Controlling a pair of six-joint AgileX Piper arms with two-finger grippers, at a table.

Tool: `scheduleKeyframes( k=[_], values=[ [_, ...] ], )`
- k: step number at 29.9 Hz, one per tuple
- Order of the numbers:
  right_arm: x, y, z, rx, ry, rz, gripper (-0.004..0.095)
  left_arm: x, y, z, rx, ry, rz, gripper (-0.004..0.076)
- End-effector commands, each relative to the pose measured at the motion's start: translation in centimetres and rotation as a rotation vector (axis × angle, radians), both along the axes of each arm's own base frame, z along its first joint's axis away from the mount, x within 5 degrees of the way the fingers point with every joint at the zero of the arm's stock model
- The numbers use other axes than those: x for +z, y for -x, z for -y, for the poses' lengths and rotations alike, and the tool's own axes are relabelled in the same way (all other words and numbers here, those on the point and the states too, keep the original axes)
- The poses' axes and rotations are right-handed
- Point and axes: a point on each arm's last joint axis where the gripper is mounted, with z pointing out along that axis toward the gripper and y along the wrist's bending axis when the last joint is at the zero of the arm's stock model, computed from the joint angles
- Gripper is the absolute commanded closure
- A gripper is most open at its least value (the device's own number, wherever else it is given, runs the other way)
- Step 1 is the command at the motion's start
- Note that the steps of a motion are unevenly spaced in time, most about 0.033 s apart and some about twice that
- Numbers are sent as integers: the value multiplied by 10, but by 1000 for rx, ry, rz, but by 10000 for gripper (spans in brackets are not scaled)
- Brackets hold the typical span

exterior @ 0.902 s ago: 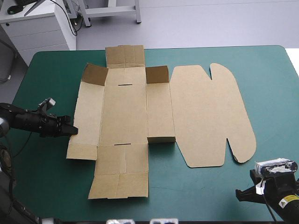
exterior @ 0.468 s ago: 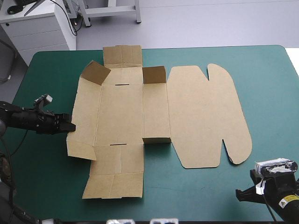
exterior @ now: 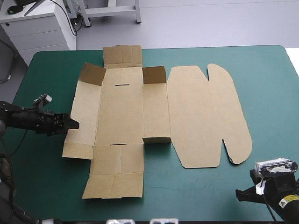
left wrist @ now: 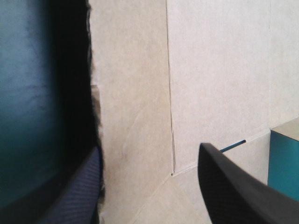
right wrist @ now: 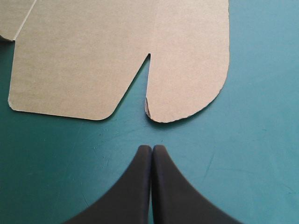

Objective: Fold the box

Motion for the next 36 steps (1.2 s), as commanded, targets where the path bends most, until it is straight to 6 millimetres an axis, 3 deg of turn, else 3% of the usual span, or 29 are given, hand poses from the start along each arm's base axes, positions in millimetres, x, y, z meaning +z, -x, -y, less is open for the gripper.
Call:
scheduleKeyframes(
  k=[1, 7, 11, 23, 28, 36],
  values=[
    [12, -4, 0, -1, -8, 73, 927, 24, 6, 10, -37, 70, 31, 252],
    [12, -4, 0, -1, -8, 73, 927, 28, 9, 7, -21, -5, 50, 253],
    [12, -4, 0, -1, -8, 73, 927, 41, 12, 3, -21, -95, 72, 253],
    [12, -4, 0, -1, -8, 73, 927, 105, 24, -15, 69, -410, 134, 253],
    [12, -4, 0, -1, -8, 73, 927, 107, 31, -24, 111, -517, 72, 253],
    [12, -3, 0, 0, -10, 71, 927, 96, 22, -27, 103, -505, 59, 252]
  ],
)
